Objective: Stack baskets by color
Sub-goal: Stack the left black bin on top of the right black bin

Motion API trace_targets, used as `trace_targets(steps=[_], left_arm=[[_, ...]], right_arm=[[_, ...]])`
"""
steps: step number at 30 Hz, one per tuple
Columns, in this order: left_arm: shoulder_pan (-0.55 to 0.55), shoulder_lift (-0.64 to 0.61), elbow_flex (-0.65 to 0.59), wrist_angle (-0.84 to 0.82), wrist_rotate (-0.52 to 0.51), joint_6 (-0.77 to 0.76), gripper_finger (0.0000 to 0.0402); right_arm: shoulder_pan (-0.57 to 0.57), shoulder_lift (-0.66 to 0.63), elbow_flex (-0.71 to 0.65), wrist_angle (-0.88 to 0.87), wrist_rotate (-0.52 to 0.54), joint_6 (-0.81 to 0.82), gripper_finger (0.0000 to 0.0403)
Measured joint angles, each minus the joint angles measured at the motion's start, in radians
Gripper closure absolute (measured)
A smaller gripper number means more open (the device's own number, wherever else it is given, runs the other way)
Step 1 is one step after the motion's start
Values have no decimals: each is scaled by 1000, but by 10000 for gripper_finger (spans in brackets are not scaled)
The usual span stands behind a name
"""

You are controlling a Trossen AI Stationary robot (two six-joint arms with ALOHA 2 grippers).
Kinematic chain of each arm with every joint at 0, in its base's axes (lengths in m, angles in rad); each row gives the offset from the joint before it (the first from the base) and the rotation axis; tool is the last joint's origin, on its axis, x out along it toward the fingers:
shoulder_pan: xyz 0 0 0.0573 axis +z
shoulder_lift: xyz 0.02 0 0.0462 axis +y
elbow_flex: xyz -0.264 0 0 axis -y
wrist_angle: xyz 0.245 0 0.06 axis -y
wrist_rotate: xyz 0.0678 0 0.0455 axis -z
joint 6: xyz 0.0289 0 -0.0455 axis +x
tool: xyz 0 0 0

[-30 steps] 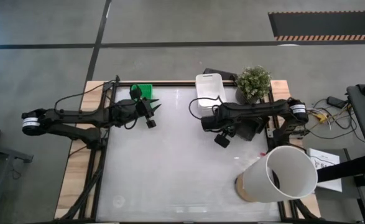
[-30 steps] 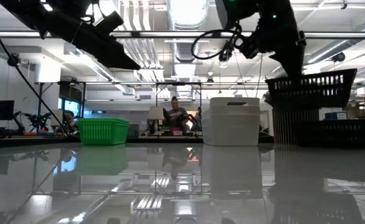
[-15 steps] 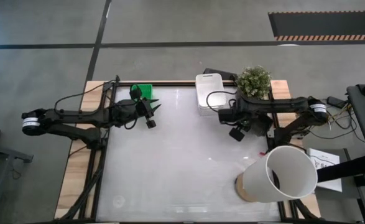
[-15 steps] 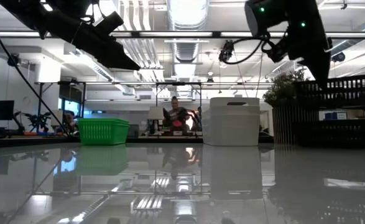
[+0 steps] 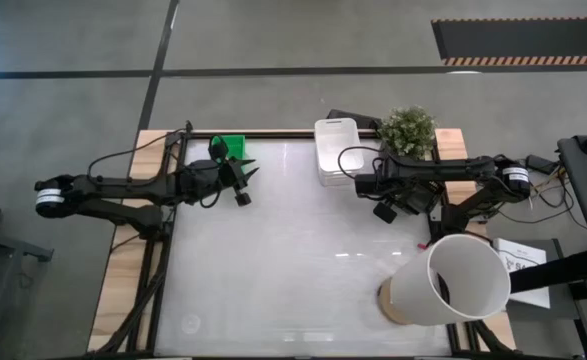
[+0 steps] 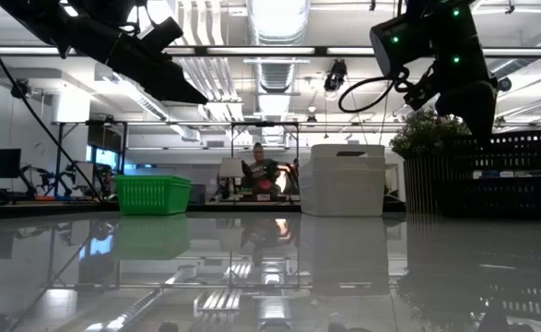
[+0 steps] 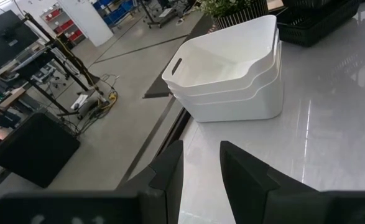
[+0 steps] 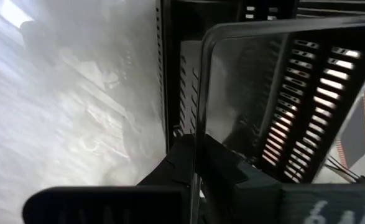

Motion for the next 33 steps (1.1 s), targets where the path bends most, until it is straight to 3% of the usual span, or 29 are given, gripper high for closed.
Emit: trace_targets(steps=[11,26,33], left_arm=[[0,0,0,0,0,0,313],[0,0,0,0,0,0,313],[0,0,0,0,0,0,313]], right_arm=[[0,-1,14,41,27,-1,386],[-5,0,23,43,72,18,302],[-5,0,51,37,79,18,320]])
